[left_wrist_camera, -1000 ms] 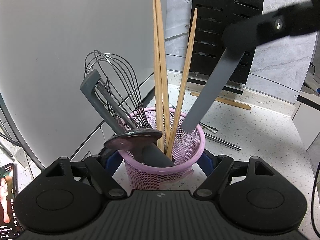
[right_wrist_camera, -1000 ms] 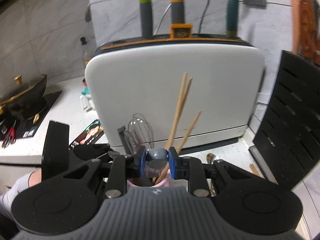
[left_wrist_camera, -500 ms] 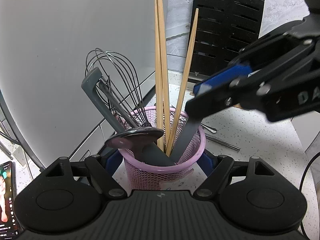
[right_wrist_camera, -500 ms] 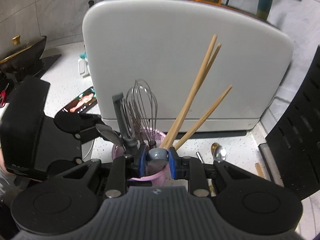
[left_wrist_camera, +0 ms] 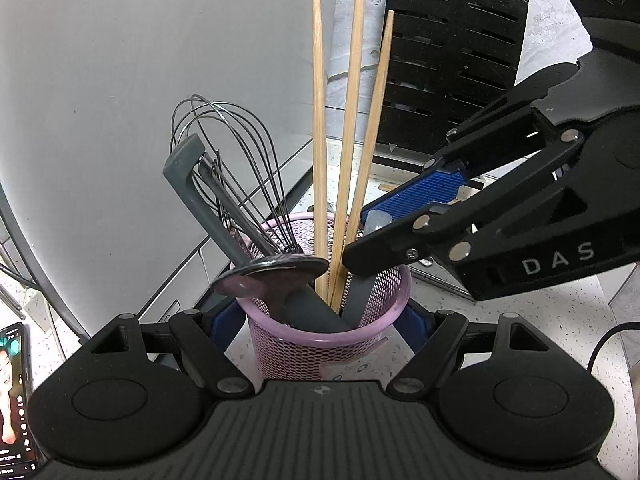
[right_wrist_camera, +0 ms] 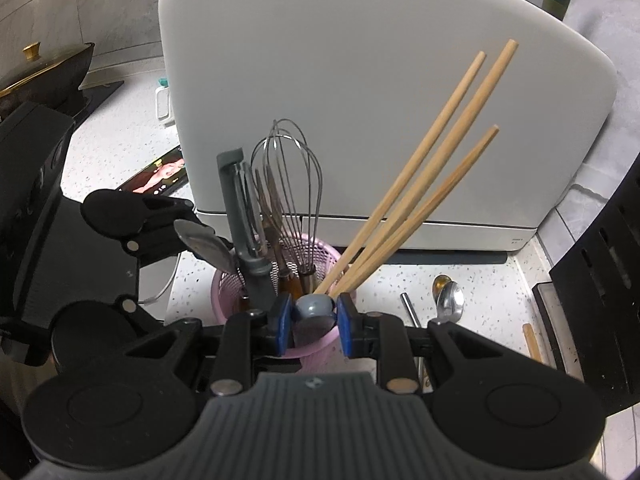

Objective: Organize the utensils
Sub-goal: 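Lower the grey utensil into the pink cup and open the right tool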

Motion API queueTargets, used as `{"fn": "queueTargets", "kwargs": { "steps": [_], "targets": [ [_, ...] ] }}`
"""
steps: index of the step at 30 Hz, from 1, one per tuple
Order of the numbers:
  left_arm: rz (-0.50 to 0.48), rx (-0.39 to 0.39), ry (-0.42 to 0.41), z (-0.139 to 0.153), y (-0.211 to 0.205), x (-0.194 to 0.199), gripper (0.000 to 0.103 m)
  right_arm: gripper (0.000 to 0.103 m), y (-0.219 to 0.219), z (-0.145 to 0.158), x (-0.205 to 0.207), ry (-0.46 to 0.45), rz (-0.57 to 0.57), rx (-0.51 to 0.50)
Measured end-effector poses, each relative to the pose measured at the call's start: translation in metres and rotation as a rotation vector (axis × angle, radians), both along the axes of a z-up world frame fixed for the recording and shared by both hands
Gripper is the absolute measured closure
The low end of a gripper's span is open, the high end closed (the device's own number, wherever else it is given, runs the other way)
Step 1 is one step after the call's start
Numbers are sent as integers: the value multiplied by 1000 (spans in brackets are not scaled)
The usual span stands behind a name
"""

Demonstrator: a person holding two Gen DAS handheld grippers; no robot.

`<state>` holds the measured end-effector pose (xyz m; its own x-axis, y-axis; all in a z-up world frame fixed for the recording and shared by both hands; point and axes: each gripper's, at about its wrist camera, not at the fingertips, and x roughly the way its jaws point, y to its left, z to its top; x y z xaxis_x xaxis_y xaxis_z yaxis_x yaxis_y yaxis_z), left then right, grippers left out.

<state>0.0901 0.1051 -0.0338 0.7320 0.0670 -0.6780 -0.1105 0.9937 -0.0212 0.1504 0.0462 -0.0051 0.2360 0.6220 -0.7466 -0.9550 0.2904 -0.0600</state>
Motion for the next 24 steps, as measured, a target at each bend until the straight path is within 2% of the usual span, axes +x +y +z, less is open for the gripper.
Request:
{"fn": "queueTargets", "kwargs": {
  "steps": [7, 10, 20, 24],
  "targets": [
    [0, -11, 1, 0, 1, 0, 11, 80, 0, 0, 0, 1, -14, 9],
    [-1, -16, 2, -1, 2, 1, 11, 71, -5, 3, 1, 17, -19, 19],
    [0, -16, 7, 0, 0, 4, 11, 61, -30, 32, 4, -17, -65, 32],
    [0, -15, 8, 1, 0, 4, 11, 61, -45, 37, 12, -19, -117, 26]
  ]
}}
